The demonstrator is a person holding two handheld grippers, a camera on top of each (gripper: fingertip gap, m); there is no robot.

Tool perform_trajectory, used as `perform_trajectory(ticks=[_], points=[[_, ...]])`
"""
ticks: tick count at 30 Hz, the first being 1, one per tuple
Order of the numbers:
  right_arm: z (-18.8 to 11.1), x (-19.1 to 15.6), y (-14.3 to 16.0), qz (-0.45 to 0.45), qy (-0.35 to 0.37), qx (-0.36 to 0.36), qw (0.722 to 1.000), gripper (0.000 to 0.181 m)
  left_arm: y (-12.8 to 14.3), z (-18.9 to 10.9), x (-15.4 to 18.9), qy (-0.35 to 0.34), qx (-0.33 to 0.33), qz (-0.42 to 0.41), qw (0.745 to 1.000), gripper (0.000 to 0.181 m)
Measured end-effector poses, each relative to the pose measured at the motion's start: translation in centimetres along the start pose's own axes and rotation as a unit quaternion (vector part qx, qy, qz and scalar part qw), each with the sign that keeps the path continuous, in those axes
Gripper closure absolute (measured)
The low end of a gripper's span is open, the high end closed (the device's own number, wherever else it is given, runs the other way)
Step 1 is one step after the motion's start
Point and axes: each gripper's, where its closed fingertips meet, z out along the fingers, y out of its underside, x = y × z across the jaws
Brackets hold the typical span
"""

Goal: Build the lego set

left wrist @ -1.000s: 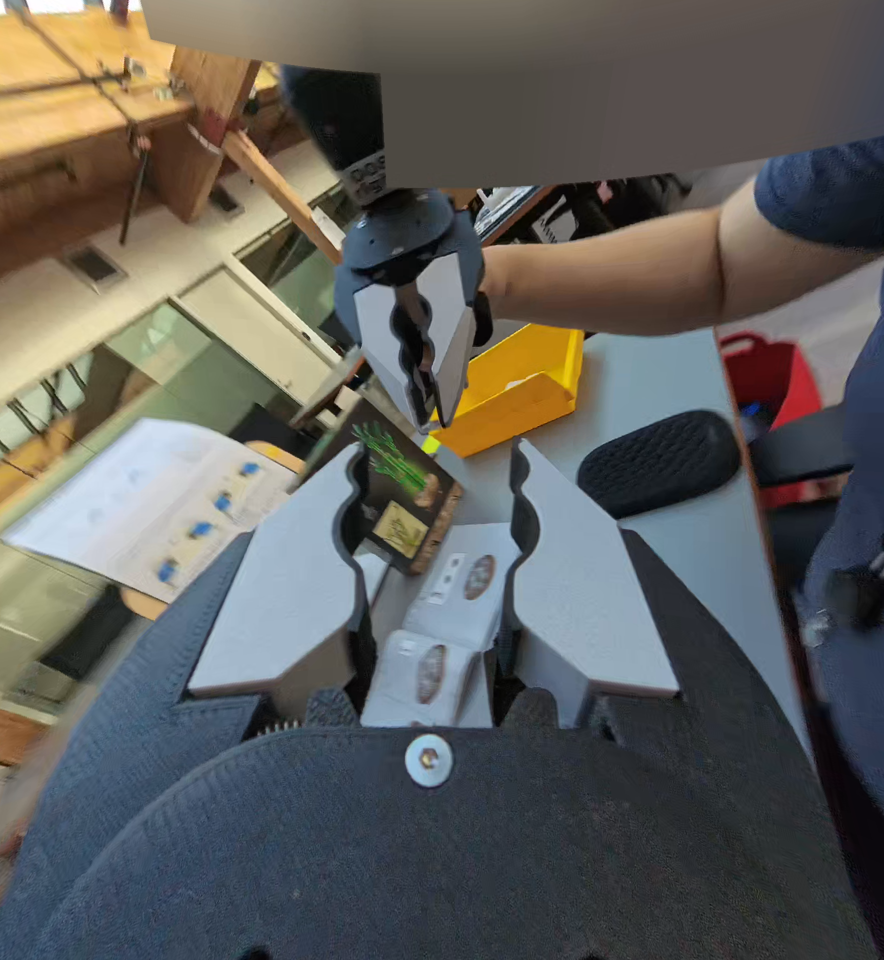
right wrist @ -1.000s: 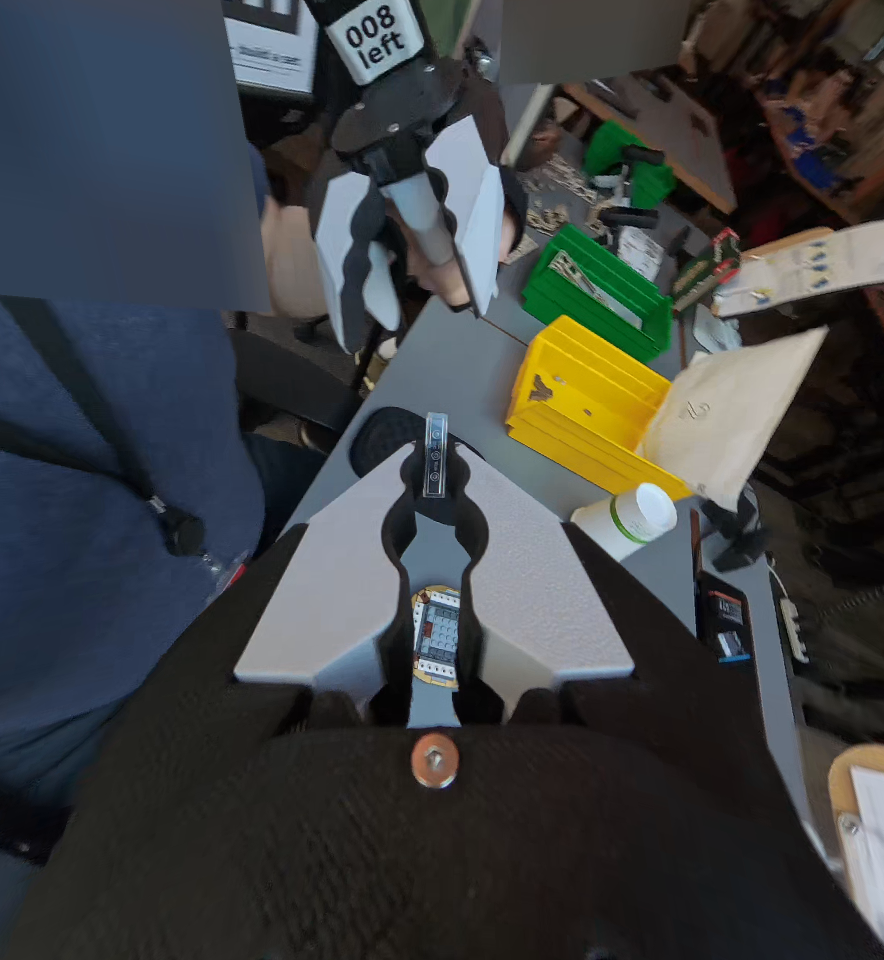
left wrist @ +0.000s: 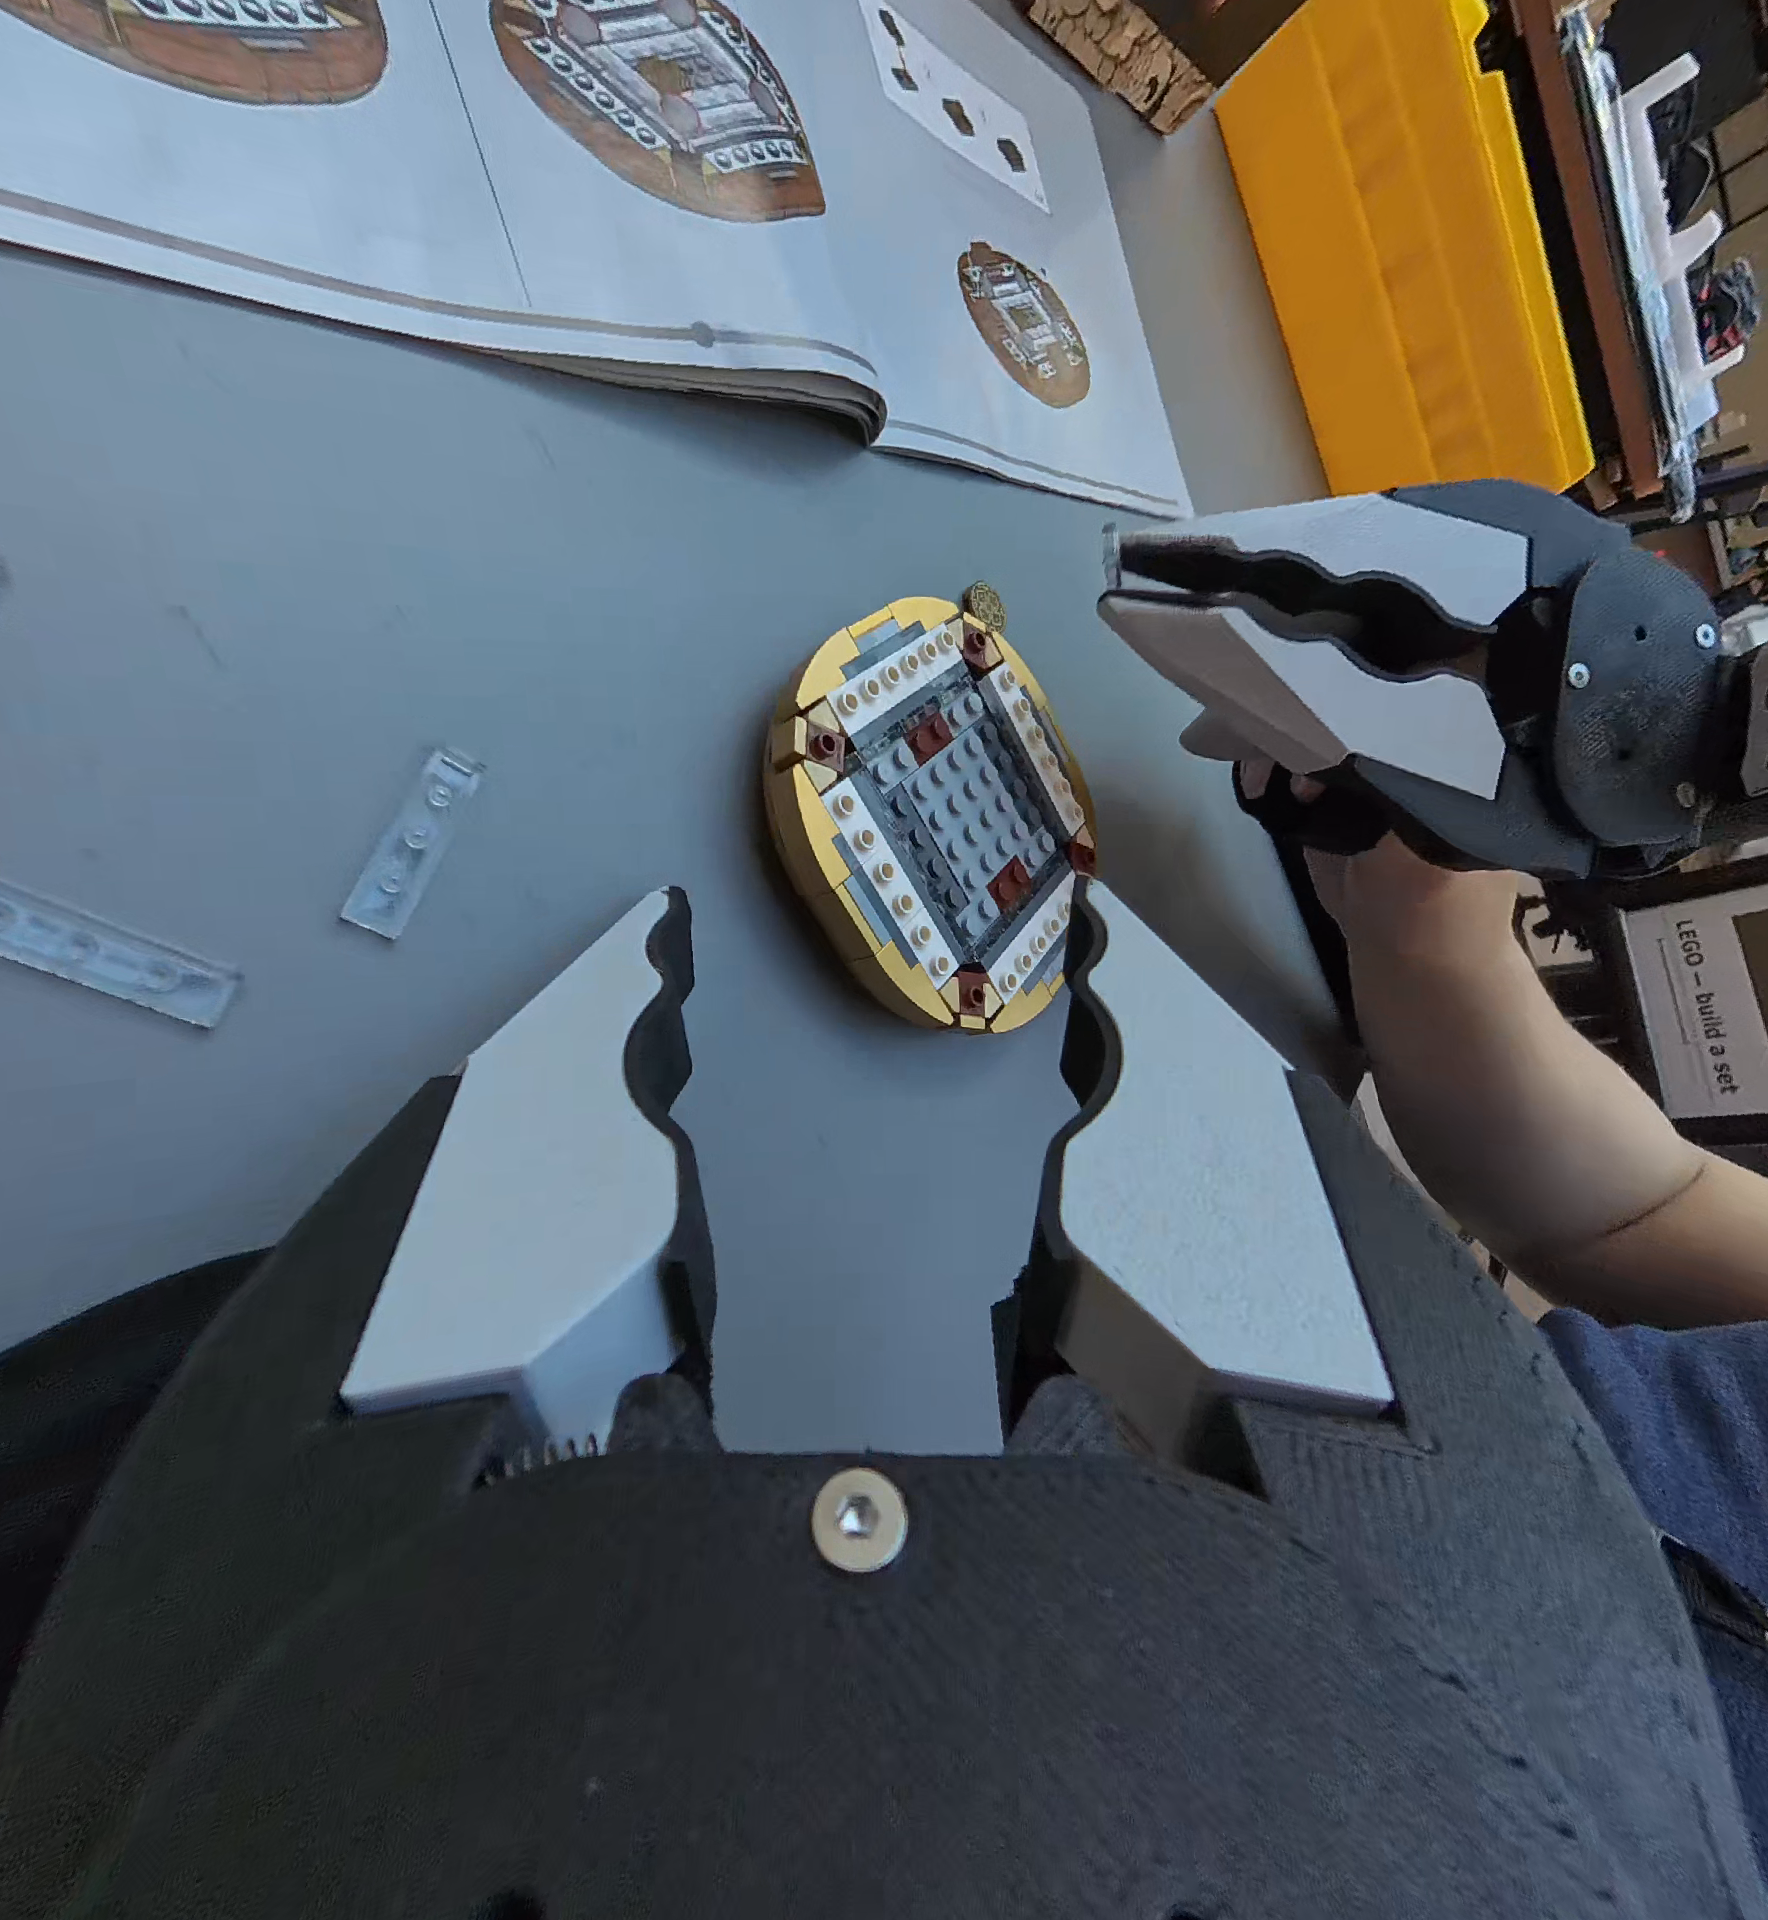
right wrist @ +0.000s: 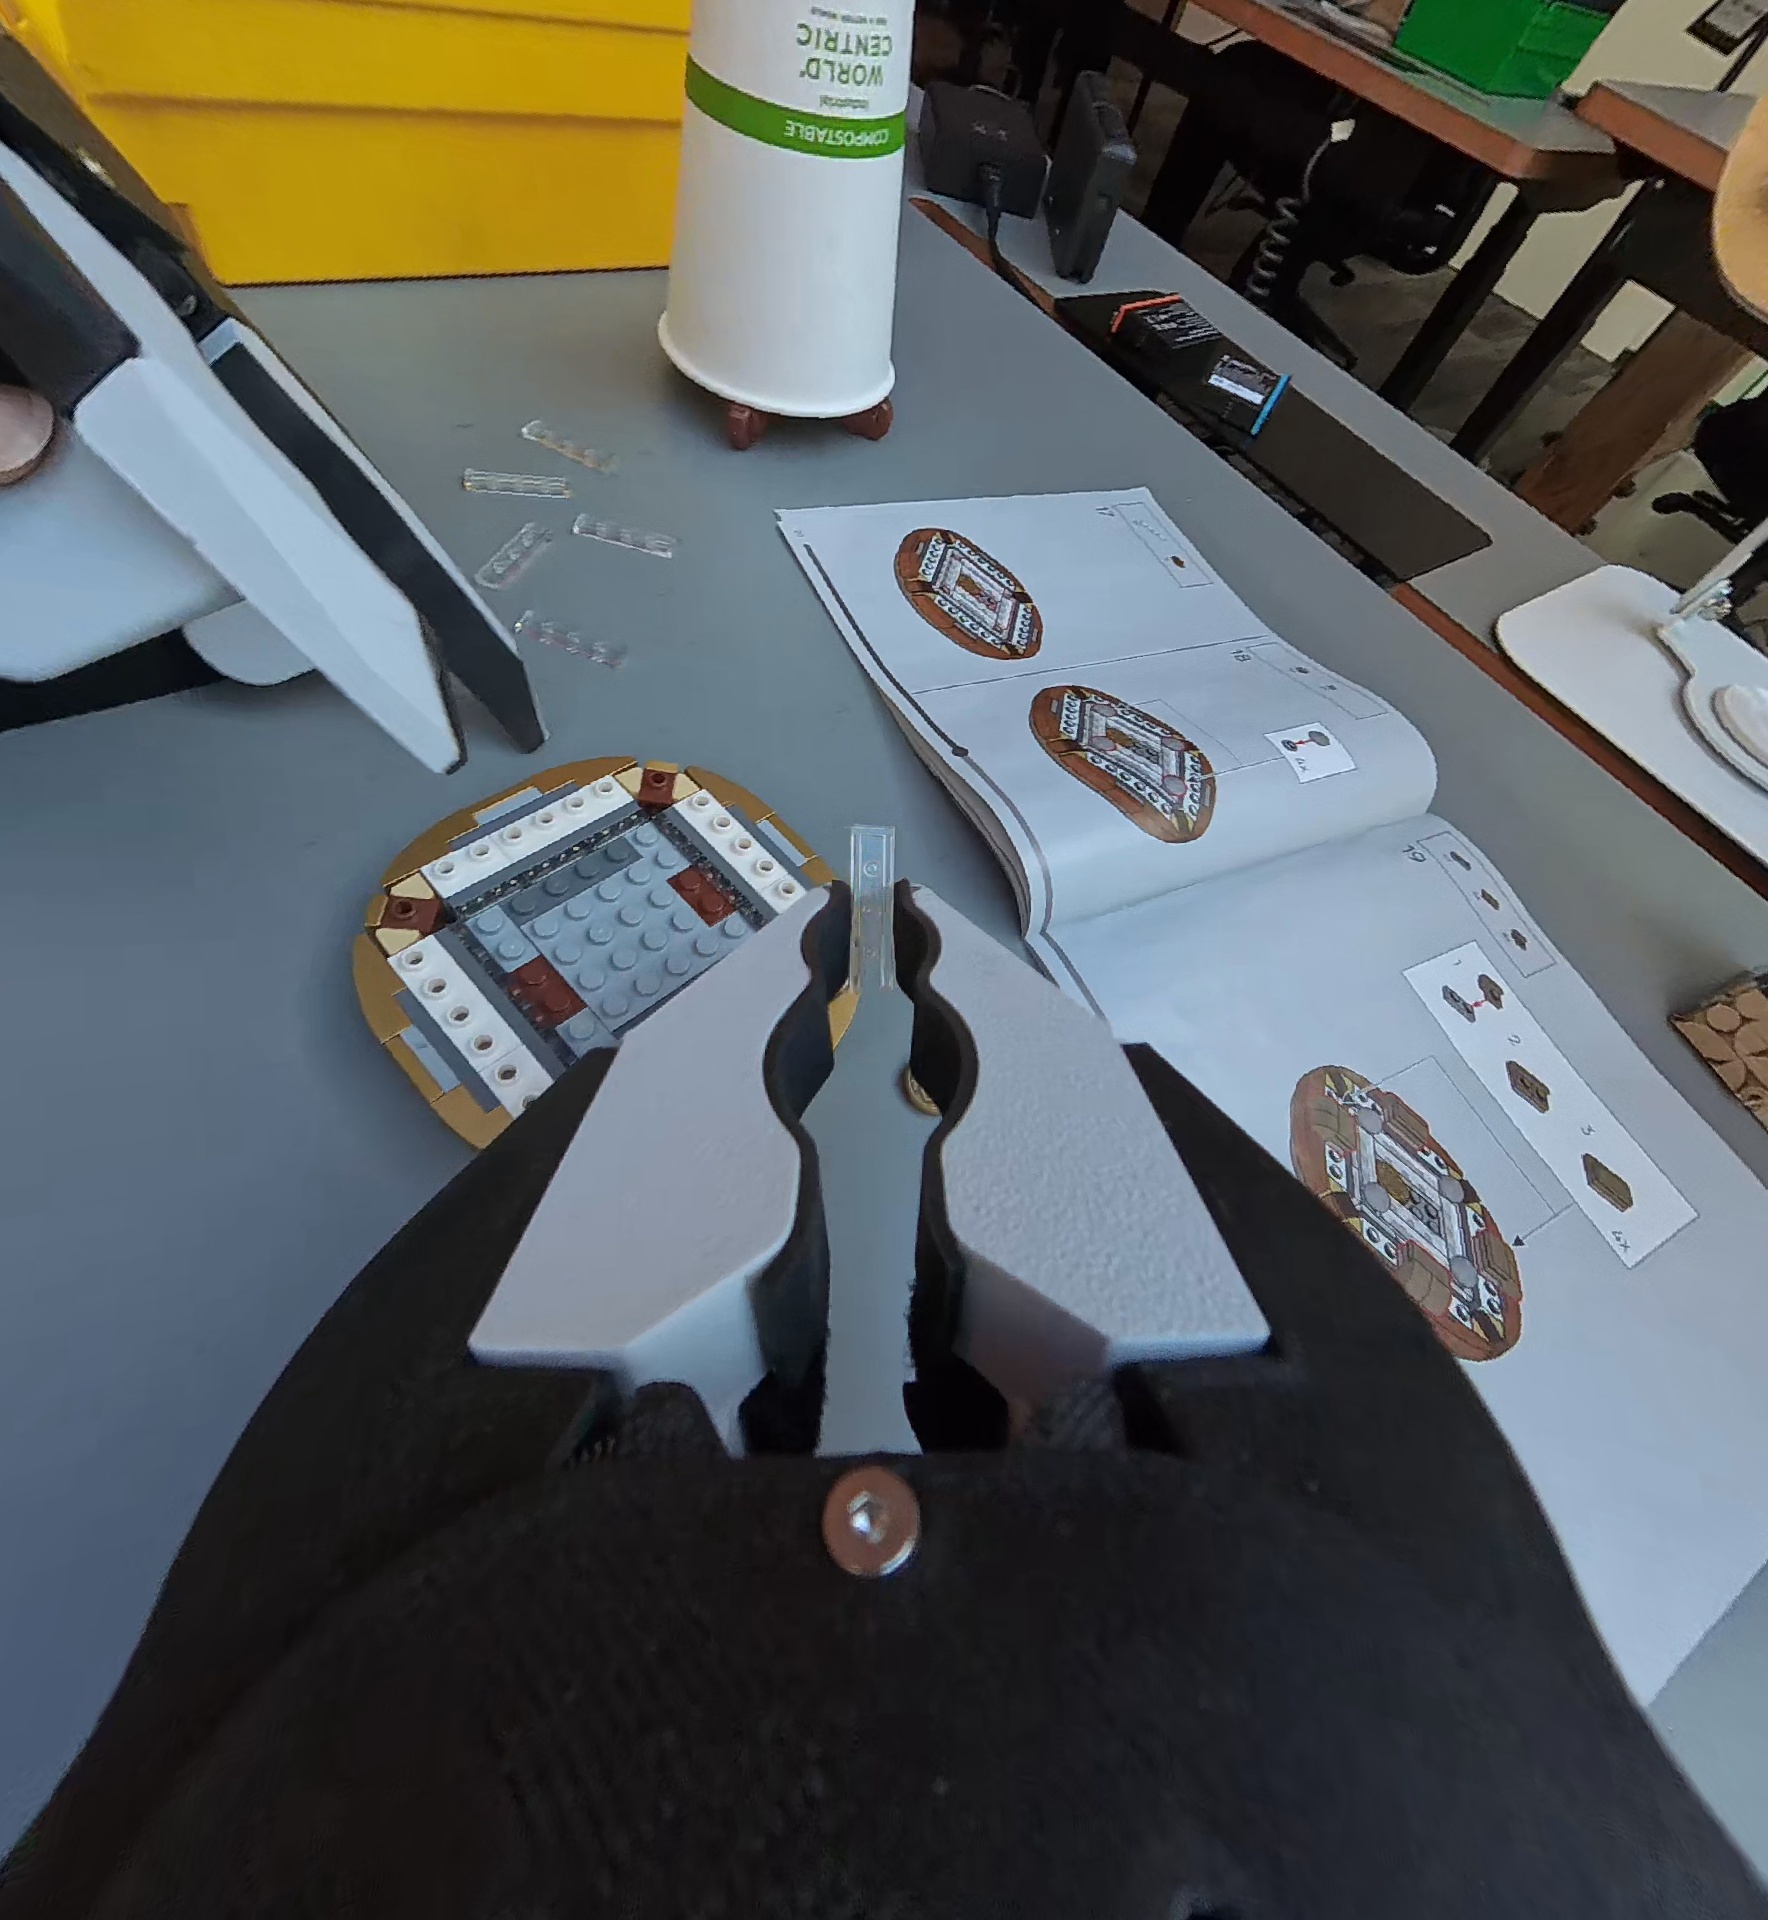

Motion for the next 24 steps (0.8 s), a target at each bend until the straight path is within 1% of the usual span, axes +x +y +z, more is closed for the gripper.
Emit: perform_trajectory(ticks=[1,3,8,11,14,19,24], points=[[0.1,0.1,-0.1,0.005,0.005,0.004,1.000,0.174,0.1,0.1,0.0,-0.005,-0.004,0.005,1.000,0.112],[0.6,-0.4,0.0,0.016,-0.006,-0.004,1.000,0.174,0.2,0.2,0.1,-0.009,-0.006,0.003,1.000,0.112],[0.3,0.2,0.9,0.041,0.008,-0.037,0.998,0.174,1.1,0.1,1.2,0.022,-0.034,-0.011,0.999,0.110],[-0.5,1.1,1.8,0.076,0.024,-0.049,0.996,0.174,1.5,0.2,1.2,0.017,-0.038,0.000,0.999,0.115],[-0.4,1.1,2.8,0.094,0.030,-0.058,0.993,0.174,1.4,0.4,1.2,0.020,-0.035,-0.007,0.999,0.120],[0.6,0.6,3.6,0.091,0.039,-0.080,0.992,0.174,1.5,1.1,1.3,0.036,-0.040,-0.026,0.998,0.132],[0.7,0.7,3.6,0.039,0.075,-0.095,0.992,0.174,1.4,1.1,1.1,0.036,-0.033,-0.034,0.998,0.137]])
